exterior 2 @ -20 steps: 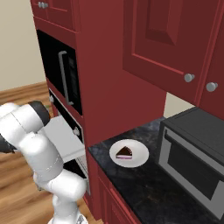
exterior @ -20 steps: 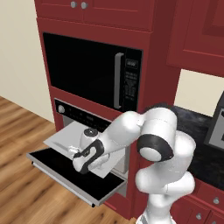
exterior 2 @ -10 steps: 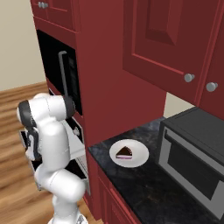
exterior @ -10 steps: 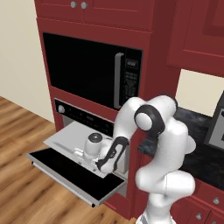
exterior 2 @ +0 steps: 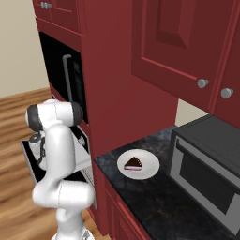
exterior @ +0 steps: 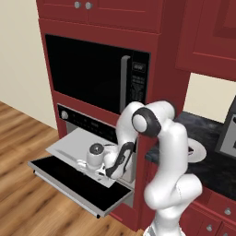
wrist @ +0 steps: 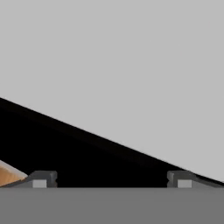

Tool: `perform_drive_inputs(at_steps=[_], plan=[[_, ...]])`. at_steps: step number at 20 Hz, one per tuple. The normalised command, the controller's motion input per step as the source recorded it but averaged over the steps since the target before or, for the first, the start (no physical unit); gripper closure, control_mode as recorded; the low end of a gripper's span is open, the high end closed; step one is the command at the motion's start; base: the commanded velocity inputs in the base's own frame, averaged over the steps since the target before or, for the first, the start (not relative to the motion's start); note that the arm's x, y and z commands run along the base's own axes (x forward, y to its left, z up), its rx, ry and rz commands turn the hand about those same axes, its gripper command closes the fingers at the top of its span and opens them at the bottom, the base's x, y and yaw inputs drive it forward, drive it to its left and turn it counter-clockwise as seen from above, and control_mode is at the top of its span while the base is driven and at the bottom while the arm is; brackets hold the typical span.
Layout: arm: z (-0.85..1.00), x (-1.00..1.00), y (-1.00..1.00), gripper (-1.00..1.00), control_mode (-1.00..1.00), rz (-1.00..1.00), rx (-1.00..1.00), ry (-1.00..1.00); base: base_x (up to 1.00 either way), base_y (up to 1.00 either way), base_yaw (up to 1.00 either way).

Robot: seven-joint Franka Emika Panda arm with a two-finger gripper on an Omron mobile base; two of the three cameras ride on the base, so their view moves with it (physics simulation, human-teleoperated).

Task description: Take the baked cake out of the oven and place it on the plate for cooling. Then close the oven door.

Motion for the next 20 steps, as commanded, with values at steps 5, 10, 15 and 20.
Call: perform_drive_inputs(at_steps=[5, 10, 15, 20], plan=[[-0.37, 0.03, 0.07, -1.00, -1.00, -0.20, -0.07, -0.02, 0.00, 0.00, 0.00], [-0.55, 0.00, 0.00, -1.00, -1.00, -0.35, -0.09, -0.12, 0.00, 0.00, 0.00], [-0.76, 0.00, -0.17, -1.00, -1.00, -0.35, -0.10, -0.18, 0.00, 0.00, 0.00], [-0.99, 0.00, -0.28, -1.00, -1.00, -0.31, -0.04, -0.08, 0.00, 0.00, 0.00]])
